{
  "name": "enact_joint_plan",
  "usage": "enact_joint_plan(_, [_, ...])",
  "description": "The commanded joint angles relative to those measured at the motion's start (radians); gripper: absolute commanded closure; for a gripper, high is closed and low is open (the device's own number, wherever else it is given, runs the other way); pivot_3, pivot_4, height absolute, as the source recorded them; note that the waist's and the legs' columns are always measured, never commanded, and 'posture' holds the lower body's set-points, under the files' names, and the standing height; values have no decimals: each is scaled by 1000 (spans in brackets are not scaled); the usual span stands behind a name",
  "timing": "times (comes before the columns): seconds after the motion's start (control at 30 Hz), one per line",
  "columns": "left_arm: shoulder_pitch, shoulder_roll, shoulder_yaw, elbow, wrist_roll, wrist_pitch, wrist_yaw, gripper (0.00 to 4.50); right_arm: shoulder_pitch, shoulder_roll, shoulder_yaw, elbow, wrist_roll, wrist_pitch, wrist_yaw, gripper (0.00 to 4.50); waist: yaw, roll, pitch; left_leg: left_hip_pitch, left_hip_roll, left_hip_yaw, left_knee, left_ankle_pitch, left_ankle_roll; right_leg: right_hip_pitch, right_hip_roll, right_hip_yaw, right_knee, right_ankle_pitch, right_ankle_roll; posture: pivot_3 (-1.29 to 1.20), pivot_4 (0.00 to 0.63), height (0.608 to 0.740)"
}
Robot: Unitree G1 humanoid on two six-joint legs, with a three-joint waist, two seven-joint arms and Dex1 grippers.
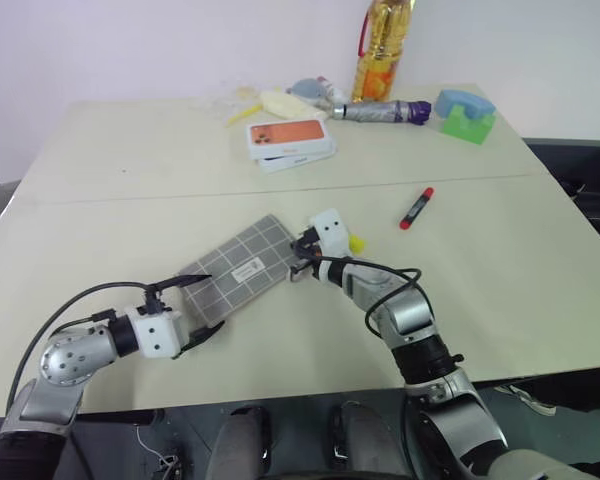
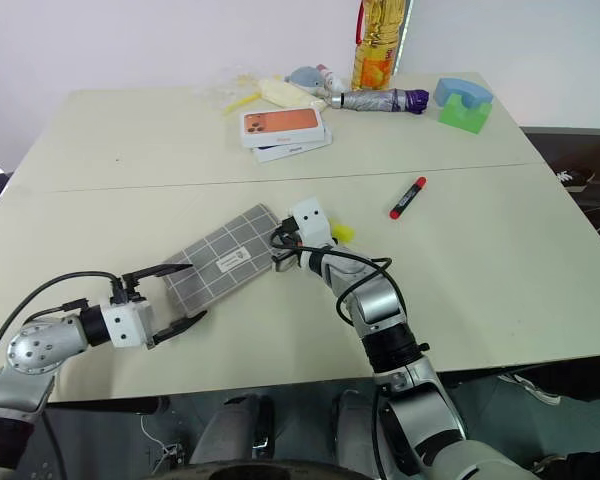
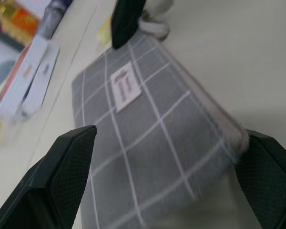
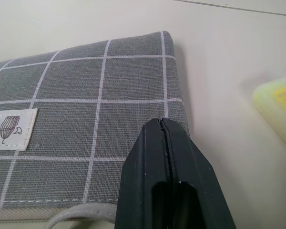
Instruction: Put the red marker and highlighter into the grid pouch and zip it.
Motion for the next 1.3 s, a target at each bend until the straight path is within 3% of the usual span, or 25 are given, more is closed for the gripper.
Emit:
enact_joint_plan(0.03, [-42, 29, -25, 75, 71, -77, 51, 0, 12, 5, 9, -2, -17, 23, -10, 4476, 1, 0, 0, 0, 0, 0, 0, 0, 0, 0, 0, 0, 0, 0, 0, 0, 150, 740])
enact_joint_plan(0.13, [-76, 34, -52, 120, 90, -120, 82, 767, 15, 10, 8, -9, -22, 23, -16, 4500, 2, 0, 0, 0, 0, 0, 0, 0, 0, 0, 0, 0, 0, 0, 0, 0, 150, 740])
enact_joint_plan(0.37, [-124, 30, -92, 182, 105, -190, 153, 4435, 19, 18, 5, -22, -34, 25, -29, 4500, 4, 1, 0, 0, 0, 1, 0, 0, 0, 0, 0, 0, 0, 0, 0, 0, 150, 740])
enact_joint_plan(0.5, [-134, 32, -106, 198, 100, -206, 174, 4477, 25, 11, 1, -32, -33, 26, -25, 4500, 4, 1, 0, 0, 0, 1, 0, 0, 0, 1, -1, 0, 0, 0, 0, 0, 150, 740])
enact_joint_plan(0.7, [-65, -37, -112, 105, -139, 14, 117, 4477, 16, -55, -40, -93, -45, -53, -10, 4500, 5, 1, 0, 0, 0, 1, 0, 0, 0, 1, -1, 0, 0, 0, 1, 0, 150, 740])
enact_joint_plan(1.0, [-33, -99, -72, 1, -223, 177, 127, 4500, 105, -259, -116, -374, 34, 17, 124, 150, 1, 1, 1, -1, 1, 0, 0, 0, 0, 0, 1, 0, 0, 0, 1, 0, 150, 740])
enact_joint_plan(1.17, [-50, -110, -71, -18, -235, 189, 118, 4500, 120, -241, -108, -449, 92, 139, 129, 150, 4, 1, 1, 0, 2, 0, 0, 0, 0, 0, 2, 0, 0, 0, 0, 0, 150, 740])
enact_joint_plan(1.3, [-69, -121, -67, -27, -230, 181, 127, 4500, 99, -121, -144, -412, 116, 232, 25, 150, 4, 1, 1, -1, 1, 1, 0, 0, 0, 0, 1, 0, 0, 0, 0, 0, 150, 740])
